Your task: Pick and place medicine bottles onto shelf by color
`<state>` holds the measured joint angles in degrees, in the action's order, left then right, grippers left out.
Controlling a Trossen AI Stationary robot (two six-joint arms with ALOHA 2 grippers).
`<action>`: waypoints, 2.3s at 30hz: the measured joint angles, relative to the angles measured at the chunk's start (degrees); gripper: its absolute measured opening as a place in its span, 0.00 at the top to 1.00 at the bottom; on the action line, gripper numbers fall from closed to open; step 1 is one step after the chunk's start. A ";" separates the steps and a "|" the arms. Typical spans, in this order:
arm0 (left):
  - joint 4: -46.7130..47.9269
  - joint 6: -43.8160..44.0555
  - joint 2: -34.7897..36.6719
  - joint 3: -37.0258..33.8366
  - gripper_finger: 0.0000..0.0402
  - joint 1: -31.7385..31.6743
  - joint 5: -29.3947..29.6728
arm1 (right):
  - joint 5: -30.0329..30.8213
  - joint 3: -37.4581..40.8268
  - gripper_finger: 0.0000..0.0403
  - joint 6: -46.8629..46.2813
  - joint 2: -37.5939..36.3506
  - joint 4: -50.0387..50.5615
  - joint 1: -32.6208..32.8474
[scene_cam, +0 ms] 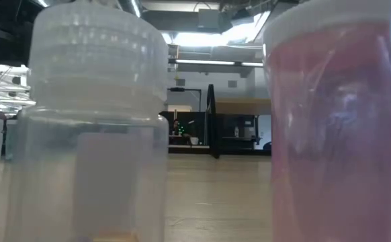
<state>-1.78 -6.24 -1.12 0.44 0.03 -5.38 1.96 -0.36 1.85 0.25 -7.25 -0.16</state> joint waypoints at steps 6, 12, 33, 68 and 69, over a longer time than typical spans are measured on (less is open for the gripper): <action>0.00 0.02 0.01 0.01 1.00 -0.02 0.00 | -0.01 -0.01 0.90 -0.07 -0.01 0.00 0.00; 0.00 0.00 -0.01 0.01 1.00 0.00 0.01 | 0.04 0.00 0.90 1.07 0.00 -0.76 -0.09; 2.33 4.29 -3.11 16.11 1.00 0.00 5.01 | 0.00 0.00 0.90 -3.80 -0.02 -0.89 -0.11; 55.59 19.07 -50.81 63.39 1.00 0.93 7.20 | -0.05 -21.33 0.90 -0.56 12.33 10.58 -0.09; 55.98 19.87 -50.81 63.39 1.00 1.17 7.17 | -0.03 -23.03 0.90 -1.54 14.26 12.40 -0.11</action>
<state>54.20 13.63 -51.92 63.83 1.20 1.80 1.93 -23.39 0.30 14.51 5.16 -0.27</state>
